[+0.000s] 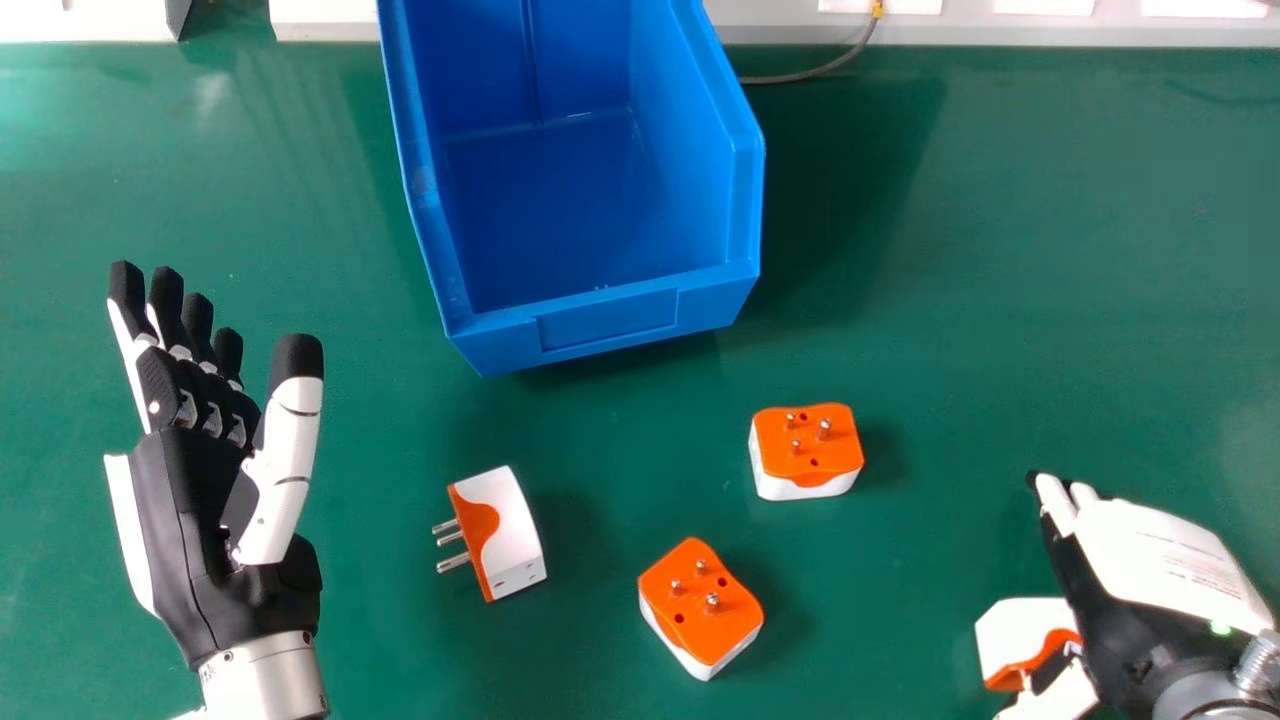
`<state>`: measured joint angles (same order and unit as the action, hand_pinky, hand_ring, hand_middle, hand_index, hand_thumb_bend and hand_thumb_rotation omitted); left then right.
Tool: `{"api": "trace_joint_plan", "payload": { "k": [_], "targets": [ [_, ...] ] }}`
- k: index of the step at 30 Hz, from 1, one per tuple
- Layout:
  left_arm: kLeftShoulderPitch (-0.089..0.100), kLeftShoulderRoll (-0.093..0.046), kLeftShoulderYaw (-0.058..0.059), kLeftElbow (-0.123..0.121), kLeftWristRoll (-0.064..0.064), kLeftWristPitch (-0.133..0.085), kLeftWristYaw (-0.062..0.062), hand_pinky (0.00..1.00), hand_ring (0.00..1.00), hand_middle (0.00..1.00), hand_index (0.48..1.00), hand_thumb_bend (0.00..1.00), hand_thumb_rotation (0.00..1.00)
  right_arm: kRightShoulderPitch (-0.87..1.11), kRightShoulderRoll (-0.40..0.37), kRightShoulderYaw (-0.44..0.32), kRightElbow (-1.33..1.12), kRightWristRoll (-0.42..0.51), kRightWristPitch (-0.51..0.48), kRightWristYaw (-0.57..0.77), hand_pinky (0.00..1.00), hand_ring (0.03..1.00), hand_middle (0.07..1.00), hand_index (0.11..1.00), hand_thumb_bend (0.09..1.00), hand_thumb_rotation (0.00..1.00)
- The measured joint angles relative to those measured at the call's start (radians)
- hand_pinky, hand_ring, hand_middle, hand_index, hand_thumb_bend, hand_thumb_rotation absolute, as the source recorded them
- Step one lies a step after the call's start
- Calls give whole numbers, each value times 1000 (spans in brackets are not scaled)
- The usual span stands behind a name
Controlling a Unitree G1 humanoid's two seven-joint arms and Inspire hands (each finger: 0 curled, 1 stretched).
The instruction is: Pick all objects and put in blue box
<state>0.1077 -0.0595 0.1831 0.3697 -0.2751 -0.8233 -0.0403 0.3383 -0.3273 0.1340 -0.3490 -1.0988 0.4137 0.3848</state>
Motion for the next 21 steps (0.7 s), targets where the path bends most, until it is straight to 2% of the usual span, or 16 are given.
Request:
{"api": "trace_joint_plan", "payload": {
  "k": [3,4,10,11,15,16,21],
  "targets": [
    [1,0,0,0,0,3,-1,1000,1000,1000,1000,620,389,0,1,-9,15,50,-36,-82,774,948,968,929,938,161],
    [1,0,0,0,0,4,-1,1000,1000,1000,1000,620,389,0,1,-11,22,65,-46,-110,659,823,871,888,864,128],
    [2,0,1,0,-2,5,-4,1000,1000,1000,1000,620,389,-4,-5,-15,42,118,-86,-199,659,823,871,888,864,128],
    [2,0,1,0,-2,5,-4,1000,1000,1000,1000,622,390,-4,-6,-15,44,126,-87,-204,585,734,793,820,793,103],
    [2,0,0,0,-2,5,-4,1000,1000,1000,1000,622,390,-3,-9,-14,46,156,-98,-222,585,734,793,820,793,103],
    [2,0,0,0,-2,5,-4,1000,1000,1000,1000,623,387,-4,-11,-15,46,161,-100,-228,520,663,728,754,737,82],
    [2,0,0,0,-4,6,-4,1000,1000,1000,1000,623,387,-11,-12,-19,43,189,-100,-239,520,663,728,754,737,82]
  ]
}}
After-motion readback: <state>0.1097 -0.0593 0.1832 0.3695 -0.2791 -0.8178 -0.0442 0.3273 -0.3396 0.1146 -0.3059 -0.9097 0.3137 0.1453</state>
